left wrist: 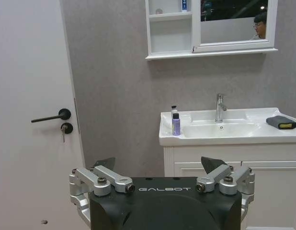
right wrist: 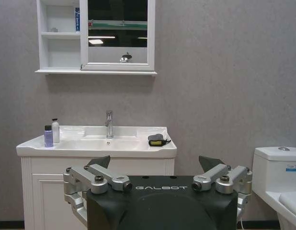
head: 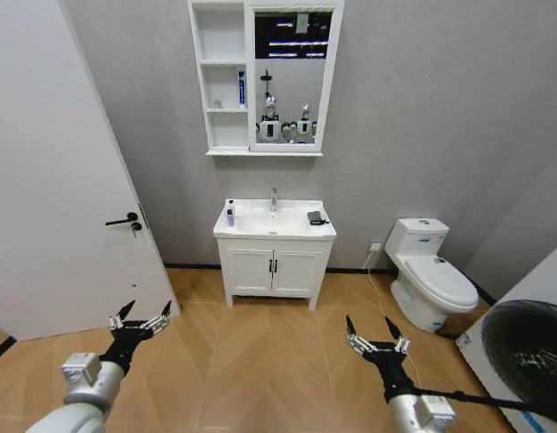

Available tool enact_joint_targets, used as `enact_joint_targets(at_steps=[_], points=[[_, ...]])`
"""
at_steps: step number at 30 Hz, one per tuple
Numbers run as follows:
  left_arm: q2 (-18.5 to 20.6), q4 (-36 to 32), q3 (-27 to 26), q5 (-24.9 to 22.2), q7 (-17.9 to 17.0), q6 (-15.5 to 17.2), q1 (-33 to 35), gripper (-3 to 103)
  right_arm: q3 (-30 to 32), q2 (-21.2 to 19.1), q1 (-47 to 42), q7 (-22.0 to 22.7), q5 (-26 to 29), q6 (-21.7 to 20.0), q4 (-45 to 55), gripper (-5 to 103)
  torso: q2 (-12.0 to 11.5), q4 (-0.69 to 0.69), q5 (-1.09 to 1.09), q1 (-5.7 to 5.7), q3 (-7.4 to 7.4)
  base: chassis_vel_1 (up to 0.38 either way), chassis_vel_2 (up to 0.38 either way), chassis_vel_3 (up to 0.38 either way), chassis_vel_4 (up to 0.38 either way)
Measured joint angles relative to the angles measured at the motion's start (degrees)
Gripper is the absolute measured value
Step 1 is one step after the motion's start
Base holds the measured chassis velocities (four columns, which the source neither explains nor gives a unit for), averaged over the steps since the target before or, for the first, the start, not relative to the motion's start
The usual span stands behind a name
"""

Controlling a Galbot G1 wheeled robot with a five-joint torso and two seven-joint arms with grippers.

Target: Move facial cleanser and shampoo from washbasin to cabinet, then wipe washbasin with towel.

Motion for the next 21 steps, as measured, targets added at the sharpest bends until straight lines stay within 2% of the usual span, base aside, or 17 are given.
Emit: enact_joint_targets(at_steps=[21], points=[[-0.17, -0.27, -0.03, 0.48, 0.73, -0.24, 0.31, 98, -1.27, 0.93, -0.17, -0.83, -1.34, -1.32, 0.09, 100, 0.0, 0.0, 0.0, 0.0, 0.0, 0.0, 0.0, 0.0, 0.0]])
